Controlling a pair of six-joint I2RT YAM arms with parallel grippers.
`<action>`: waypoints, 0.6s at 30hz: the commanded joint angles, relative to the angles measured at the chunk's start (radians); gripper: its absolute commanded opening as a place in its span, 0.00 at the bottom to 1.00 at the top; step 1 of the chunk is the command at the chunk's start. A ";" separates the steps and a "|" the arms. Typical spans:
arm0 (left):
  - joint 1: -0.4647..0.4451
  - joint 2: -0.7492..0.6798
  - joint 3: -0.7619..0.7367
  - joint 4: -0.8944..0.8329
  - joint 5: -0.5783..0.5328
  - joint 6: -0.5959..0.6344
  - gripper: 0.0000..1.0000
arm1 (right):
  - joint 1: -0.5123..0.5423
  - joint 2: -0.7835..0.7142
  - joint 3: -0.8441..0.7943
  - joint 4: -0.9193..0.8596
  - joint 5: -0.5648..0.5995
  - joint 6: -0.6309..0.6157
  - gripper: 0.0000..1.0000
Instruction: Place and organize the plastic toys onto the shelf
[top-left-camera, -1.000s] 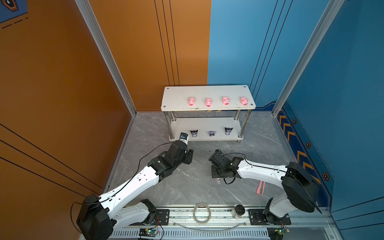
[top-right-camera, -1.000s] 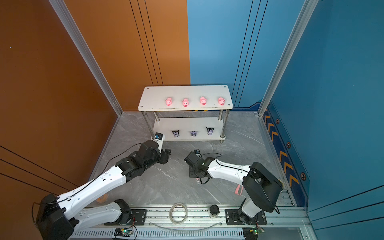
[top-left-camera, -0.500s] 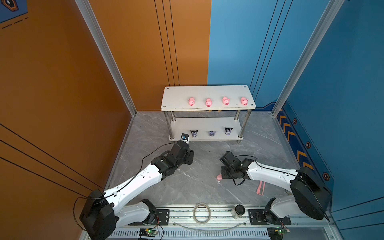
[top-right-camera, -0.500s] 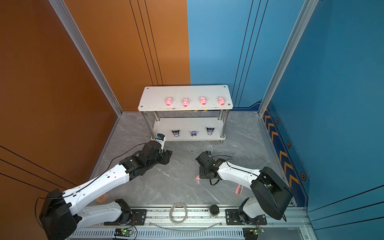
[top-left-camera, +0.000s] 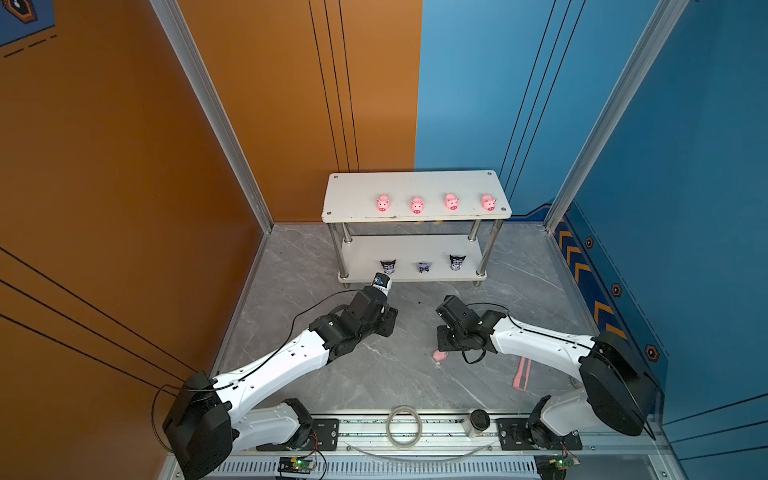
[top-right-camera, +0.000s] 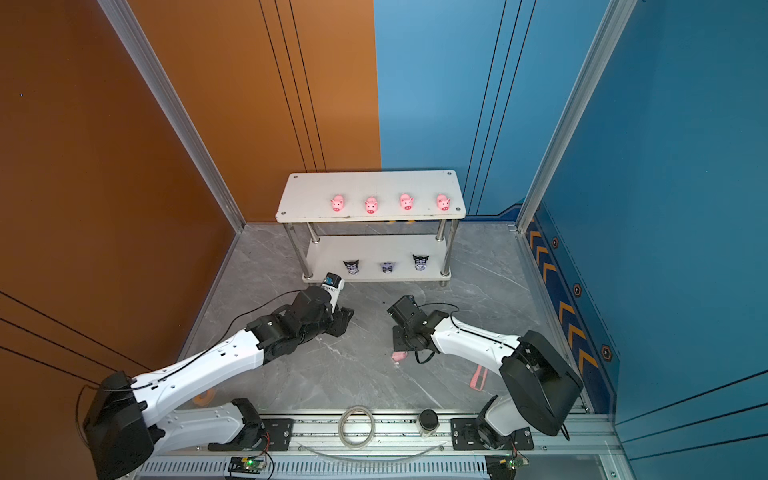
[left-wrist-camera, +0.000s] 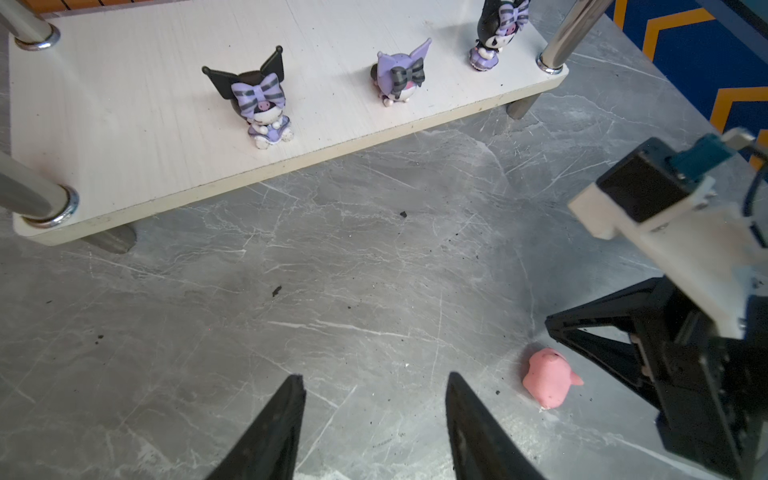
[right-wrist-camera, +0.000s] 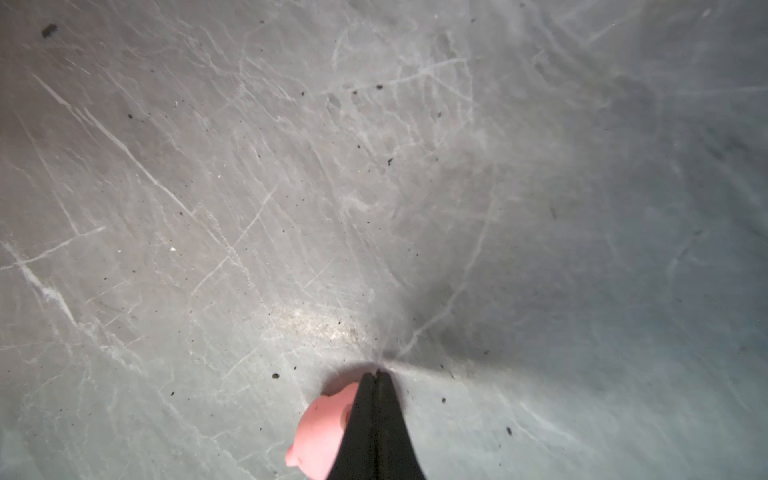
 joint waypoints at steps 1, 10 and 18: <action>-0.002 -0.037 -0.030 0.002 -0.003 0.001 0.57 | 0.005 0.053 0.019 0.007 -0.027 -0.021 0.04; 0.016 -0.077 -0.051 -0.009 -0.013 0.010 0.58 | 0.081 0.054 -0.007 -0.025 -0.010 0.021 0.05; 0.025 -0.062 -0.059 0.026 0.019 0.005 0.58 | 0.215 0.050 -0.033 -0.040 0.013 0.125 0.05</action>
